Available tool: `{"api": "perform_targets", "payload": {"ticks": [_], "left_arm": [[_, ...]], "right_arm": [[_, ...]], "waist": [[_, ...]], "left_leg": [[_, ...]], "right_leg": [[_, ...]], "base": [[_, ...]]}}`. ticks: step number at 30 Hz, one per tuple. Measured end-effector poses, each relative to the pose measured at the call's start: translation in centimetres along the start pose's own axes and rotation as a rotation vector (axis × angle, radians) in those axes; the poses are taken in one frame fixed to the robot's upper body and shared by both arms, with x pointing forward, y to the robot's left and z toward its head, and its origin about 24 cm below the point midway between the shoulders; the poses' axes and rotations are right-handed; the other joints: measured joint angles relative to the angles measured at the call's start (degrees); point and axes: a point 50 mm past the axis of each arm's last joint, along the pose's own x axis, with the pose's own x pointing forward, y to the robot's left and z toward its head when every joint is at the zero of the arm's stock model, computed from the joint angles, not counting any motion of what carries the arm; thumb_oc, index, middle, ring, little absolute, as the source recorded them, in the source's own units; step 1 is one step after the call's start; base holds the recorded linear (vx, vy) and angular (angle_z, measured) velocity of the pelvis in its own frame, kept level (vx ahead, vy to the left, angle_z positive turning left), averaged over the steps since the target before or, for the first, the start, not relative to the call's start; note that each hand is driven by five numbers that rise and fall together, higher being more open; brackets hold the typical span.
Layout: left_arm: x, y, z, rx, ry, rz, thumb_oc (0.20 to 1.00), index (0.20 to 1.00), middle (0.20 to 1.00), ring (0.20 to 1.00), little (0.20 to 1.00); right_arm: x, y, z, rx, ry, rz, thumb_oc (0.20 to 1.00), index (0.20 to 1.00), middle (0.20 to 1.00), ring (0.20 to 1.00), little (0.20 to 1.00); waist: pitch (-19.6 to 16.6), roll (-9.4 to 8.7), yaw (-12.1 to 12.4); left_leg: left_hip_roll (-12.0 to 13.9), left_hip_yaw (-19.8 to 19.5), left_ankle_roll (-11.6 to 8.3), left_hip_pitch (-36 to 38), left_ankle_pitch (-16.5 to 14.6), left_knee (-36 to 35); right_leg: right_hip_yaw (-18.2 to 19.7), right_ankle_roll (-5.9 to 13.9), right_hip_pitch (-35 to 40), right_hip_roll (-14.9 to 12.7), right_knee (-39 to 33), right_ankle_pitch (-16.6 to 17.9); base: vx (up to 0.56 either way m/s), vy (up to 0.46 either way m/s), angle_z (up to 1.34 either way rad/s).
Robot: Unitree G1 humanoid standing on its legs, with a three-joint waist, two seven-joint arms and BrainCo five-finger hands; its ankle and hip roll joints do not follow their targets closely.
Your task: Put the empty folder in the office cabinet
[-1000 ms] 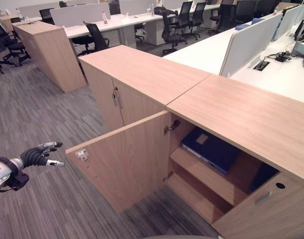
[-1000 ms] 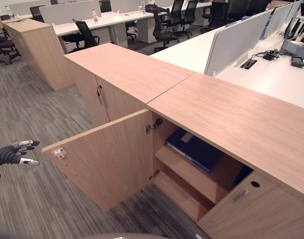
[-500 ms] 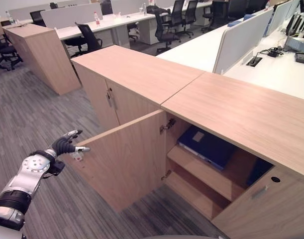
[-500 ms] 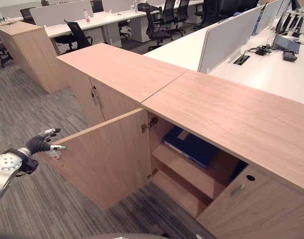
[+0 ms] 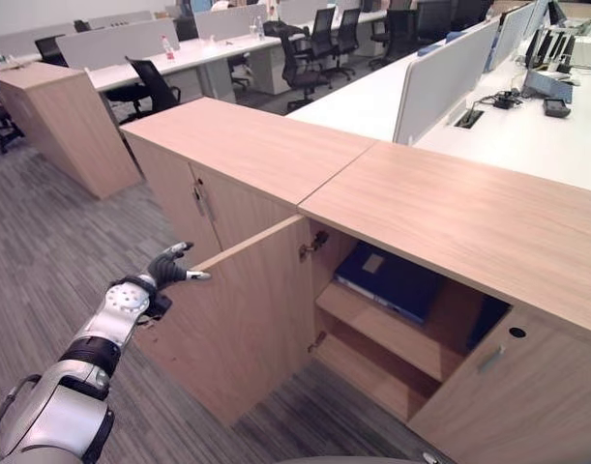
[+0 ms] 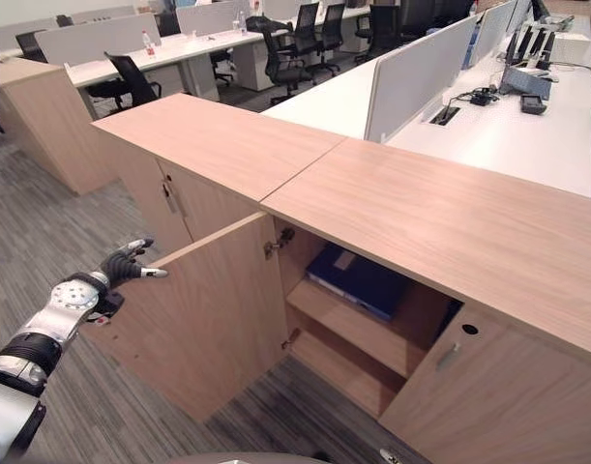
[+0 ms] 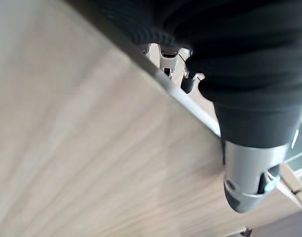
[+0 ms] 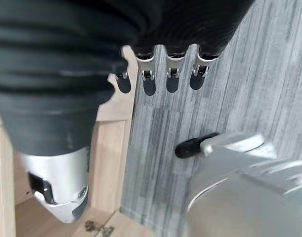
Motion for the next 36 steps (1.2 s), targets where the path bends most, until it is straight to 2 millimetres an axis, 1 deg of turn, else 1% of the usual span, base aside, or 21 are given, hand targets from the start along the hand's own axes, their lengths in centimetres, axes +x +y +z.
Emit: {"api": "perform_targets", "payload": {"ticks": [3,5,8,10,13,14,15,16,17,19,21,23,25,26,28,30,31,32,34,35,36], "left_arm": [[0.5,-1.0,0.6,0.039,-0.002,-0.023,1.000,1.000,1.000,1.000,1.000],[0.9,-1.7,1.4,0.073,-0.012,-0.046,1.000,1.000,1.000,1.000,1.000],[1.6,-3.4,2.8,0.092,-0.044,-0.072,1.000,1.000,1.000,1.000,1.000],[2.3,-4.5,4.1,0.123,-0.063,-0.087,1.000,1.000,1.000,1.000,1.000],[2.9,-6.3,5.4,0.110,-0.078,-0.110,1.000,1.000,1.000,1.000,1.000],[2.9,-6.4,5.5,0.109,-0.080,-0.114,1.000,1.000,1.000,1.000,1.000],[3.1,-7.7,5.9,0.144,-0.079,-0.141,1.000,1.000,1.000,1.000,1.000],[3.4,-8.0,6.4,0.166,-0.079,-0.150,1.000,1.000,1.000,1.000,1.000],[3.4,-8.1,6.4,0.183,-0.074,-0.164,1.000,1.000,1.000,1.000,1.000],[3.3,-8.6,7.2,0.213,-0.091,-0.192,1.000,1.000,1.000,1.000,1.000],[2.9,-9.6,8.4,0.230,-0.130,-0.261,1.000,1.000,1.000,1.000,1.000],[2.5,-10.6,9.2,0.151,-0.157,-0.304,1.000,1.000,1.000,1.000,1.000],[1.8,-11.6,10.1,0.006,-0.174,-0.362,1.000,1.000,1.000,1.000,1.000],[1.5,-11.9,10.5,-0.069,-0.168,-0.382,1.000,1.000,1.000,1.000,1.000],[1.4,-11.8,10.5,-0.101,-0.168,-0.390,1.000,1.000,1.000,1.000,1.000],[1.2,-11.6,10.7,-0.148,-0.178,-0.406,1.000,1.000,1.000,1.000,1.000],[1.1,-11.6,10.8,-0.158,-0.182,-0.410,1.000,1.000,1.000,1.000,1.000],[1.1,-11.6,11.1,-0.190,-0.192,-0.419,1.000,1.000,1.000,1.000,1.000],[1.1,-11.6,11.4,-0.229,-0.199,-0.429,1.000,1.000,1.000,1.000,1.000],[1.0,-11.6,11.7,-0.281,-0.209,-0.438,1.000,1.000,1.000,1.000,1.000],[1.0,-11.7,11.7,-0.297,-0.214,-0.440,1.000,1.000,1.000,1.000,1.000]], "right_arm": [[0.0,0.2,0.1,-0.025,0.001,-0.001,1.000,1.000,1.000,1.000,1.000],[0.0,0.2,0.1,-0.034,0.002,-0.003,1.000,1.000,1.000,1.000,1.000],[0.0,0.3,-0.3,-0.039,0.021,-0.007,1.000,1.000,1.000,1.000,1.000],[0.1,0.4,0.0,-0.062,0.024,-0.006,1.000,1.000,1.000,1.000,1.000],[0.1,0.6,-0.1,-0.076,0.027,-0.003,1.000,1.000,1.000,1.000,1.000],[0.1,0.6,0.0,-0.076,0.026,-0.004,1.000,1.000,1.000,1.000,1.000],[0.1,0.8,-0.2,-0.103,0.037,-0.004,1.000,1.000,1.000,1.000,1.000],[0.1,0.8,-0.2,-0.114,0.045,-0.005,1.000,1.000,1.000,1.000,1.000],[0.1,1.0,0.0,-0.113,0.046,0.000,1.000,1.000,1.000,1.000,1.000],[0.2,1.5,0.1,-0.119,0.042,0.012,1.000,1.000,1.000,1.000,1.000],[0.2,1.6,0.1,-0.159,0.047,0.014,1.000,1.000,1.000,1.000,1.000],[0.2,1.6,0.0,-0.165,0.051,0.015,1.000,1.000,1.000,1.000,1.000],[0.2,1.6,-0.1,-0.161,0.060,0.008,1.000,1.000,1.000,1.000,1.000],[0.2,1.6,0.0,-0.152,0.056,0.004,1.000,1.000,1.000,1.000,1.000],[0.2,1.8,0.3,-0.118,0.046,0.003,1.000,1.000,1.000,1.000,1.000],[0.2,1.7,0.5,-0.012,0.032,-0.010,1.000,1.000,1.000,1.000,1.000],[0.2,1.7,0.5,-0.006,0.031,-0.013,1.000,1.000,1.000,1.000,1.000],[0.2,1.6,0.5,0.091,0.026,-0.021,1.000,1.000,1.000,1.000,1.000],[0.2,1.5,0.6,0.162,0.022,-0.031,1.000,1.000,1.000,1.000,1.000],[0.2,1.2,0.5,0.267,0.023,-0.050,1.000,1.000,1.000,1.000,1.000],[0.2,1.2,0.5,0.298,0.023,-0.057,1.000,1.000,1.000,1.000,1.000]], "waist": [[-0.1,0.08,0.2],[-0.1,0.06,0.6],[-0.4,-0.04,0.9],[-0.4,-0.10,1.0],[-1.3,-0.30,0.9],[-1.5,-0.29,0.8],[-1.6,-0.33,1.1],[-1.6,-0.30,1.3],[-1.7,-0.22,1.2],[-1.8,-0.11,1.1],[-1.8,-0.09,1.2],[-1.7,-0.12,1.2],[-1.6,-0.15,1.3],[-1.6,0.01,1.3],[-1.4,0.22,1.3],[-1.1,0.25,1.2],[-0.9,0.26,1.2],[-0.3,0.30,1.3],[0.1,0.34,1.3],[0.4,0.29,1.3],[0.5,0.27,1.2]], "left_leg": [[-0.1,0.0,0.08,0.2,-0.1,0.0],[-0.2,0.1,-0.16,0.1,-0.4,-0.5],[-0.2,0.2,-0.16,0.0,-0.4,-0.4],[-0.2,0.3,-0.15,-0.1,-0.3,-0.5],[-0.2,0.5,-0.15,-0.2,-0.3,-0.5],[-0.2,0.6,-0.14,-0.2,-0.3,-0.5],[-0.3,0.5,-0.15,-0.1,-0.4,-0.1],[-0.3,0.6,-0.14,-0.1,-0.3,0.0],[-0.3,0.7,-0.14,-0.1,-0.3,0.0],[-0.4,1.1,-0.14,-0.1,-0.3,0.0],[-0.5,1.3,-0.05,-0.2,-0.3,0.0],[-0.6,1.4,0.03,-0.4,-0.2,0.0],[-0.9,1.2,0.69,-0.9,0.2,0.0],[-1.0,1.0,0.89,-1.4,0.3,0.0],[-1.1,1.0,0.90,-1.5,0.3,0.0],[-1.2,1.1,0.94,-1.8,0.3,0.0],[-1.3,1.1,0.94,-1.7,0.3,0.0],[-1.4,1.0,0.92,-1.7,0.3,0.0],[-1.5,1.0,0.91,-1.8,0.3,0.0],[-1.6,1.0,0.86,-2.0,0.3,0.0],[-1.7,1.0,0.86,-2.1,0.3,0.0]], "right_leg": [[0.1,0.01,0.4,-0.1,0.0,0.0],[0.2,0.03,0.3,-0.1,0.0,0.0],[0.2,0.01,0.0,-0.2,0.0,0.0],[0.2,0.03,-0.1,-0.2,0.0,0.0],[0.3,0.08,-0.2,-0.2,0.0,0.0],[0.3,0.14,-0.2,-0.2,0.0,0.1],[0.3,0.16,-0.2,-0.2,0.0,0.1],[0.3,0.17,-0.1,-0.3,0.0,0.1],[0.4,0.17,-0.2,-0.3,0.0,0.1],[0.7,0.16,-0.3,-0.4,0.0,0.1],[0.7,0.26,-0.5,-0.5,0.0,0.2],[0.6,0.34,-0.7,-0.8,0.0,0.2],[0.4,0.42,-1.2,-1.1,0.0,0.3],[0.2,0.82,-1.5,-1.3,0.0,0.6],[0.2,0.93,-1.5,-1.4,0.0,0.6],[0.2,1.00,-1.6,-1.6,0.0,0.6],[0.2,1.01,-1.6,-1.6,0.0,0.6],[0.1,1.07,-1.8,-1.7,0.0,0.5],[0.0,1.13,-1.9,-1.9,0.0,0.5],[0.0,1.19,-2.1,-2.0,0.0,0.5],[0.1,1.23,-2.2,-2.1,0.0,0.6]], "base": [[0.00,0.000,0.00],[0.00,0.000,0.00],[0.00,0.000,0.00],[0.00,0.000,0.00],[-0.01,0.006,-0.01],[0.00,0.000,0.00],[-0.01,0.016,0.04],[0.00,0.014,0.04],[0.00,0.013,-0.05],[-0.01,0.015,-0.07],[-0.01,0.007,0.03],[-0.01,0.014,0.05],[-0.01,0.008,0.09],[-0.03,0.006,0.12],[-0.03,0.007,0.04],[0.00,0.000,0.00],[-0.02,0.019,0.06],[-0.01,0.013,0.04],[0.00,0.005,0.02],[0.00,0.000,0.00],[0.00,0.000,0.00]]}}
